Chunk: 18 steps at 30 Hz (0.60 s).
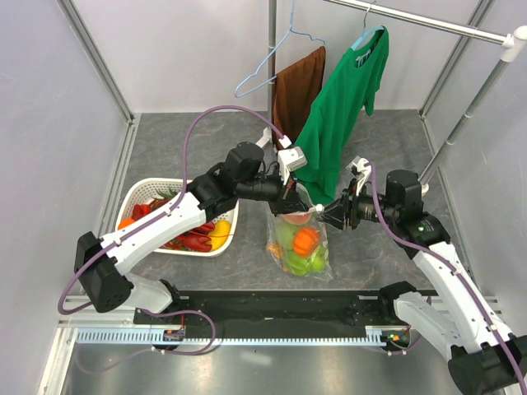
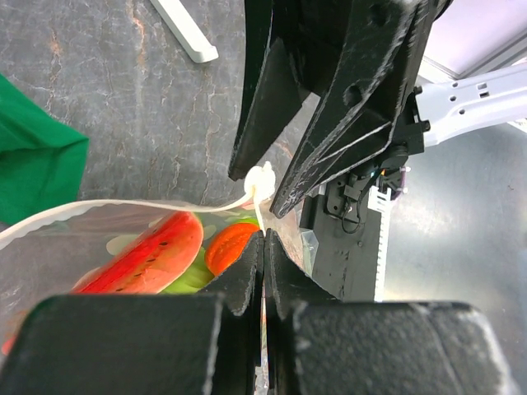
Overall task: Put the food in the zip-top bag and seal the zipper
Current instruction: Adjust the zipper food storage bag at the center of the board.
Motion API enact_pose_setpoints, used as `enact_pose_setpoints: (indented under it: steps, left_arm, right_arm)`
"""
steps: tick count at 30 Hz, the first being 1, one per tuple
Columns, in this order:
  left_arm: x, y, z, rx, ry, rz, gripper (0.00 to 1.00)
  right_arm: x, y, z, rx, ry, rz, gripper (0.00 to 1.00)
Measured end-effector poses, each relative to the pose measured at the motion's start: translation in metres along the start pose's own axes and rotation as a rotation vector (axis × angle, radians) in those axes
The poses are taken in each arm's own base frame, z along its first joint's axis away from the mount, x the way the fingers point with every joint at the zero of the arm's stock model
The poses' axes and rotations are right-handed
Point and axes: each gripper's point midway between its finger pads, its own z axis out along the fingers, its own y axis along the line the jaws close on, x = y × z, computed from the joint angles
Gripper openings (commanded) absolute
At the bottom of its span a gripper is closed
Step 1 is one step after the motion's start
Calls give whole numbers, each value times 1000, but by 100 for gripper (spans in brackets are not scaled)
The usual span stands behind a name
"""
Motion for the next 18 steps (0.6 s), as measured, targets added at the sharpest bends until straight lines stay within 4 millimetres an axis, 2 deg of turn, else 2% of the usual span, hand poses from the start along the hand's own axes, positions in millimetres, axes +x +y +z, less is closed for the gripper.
enact_pose_setpoints:
  steps: [3, 4, 5, 8, 15, 16, 17, 18]
  left_arm:
    - [1, 0, 0, 2, 2, -1, 2]
    - [1, 0, 0, 2, 3, -2, 2]
    - [2, 0, 0, 3, 4, -3, 2]
    - [2, 0, 0, 3, 5, -3, 2]
    - [3, 0, 0, 3, 6, -4, 3]
    - [3, 0, 0, 2, 7, -4, 8]
    - [3, 0, 0, 2, 9, -3, 28]
    - [4, 0, 0, 4, 12, 4, 42]
  right_arm:
    - [-6, 4, 1, -14, -21, 1, 43]
    - [-7, 5, 2, -21, -26, -2, 39]
    - [-8, 7, 2, -27, -30, -5, 24]
    - [-9, 10, 4, -44, -33, -16, 0]
    - [-6, 12, 5, -55, -20, -22, 0]
    - [-6, 12, 4, -55, -20, -30, 0]
    - [-5, 12, 4, -55, -20, -38, 0]
    - [-5, 13, 3, -55, -20, -48, 0]
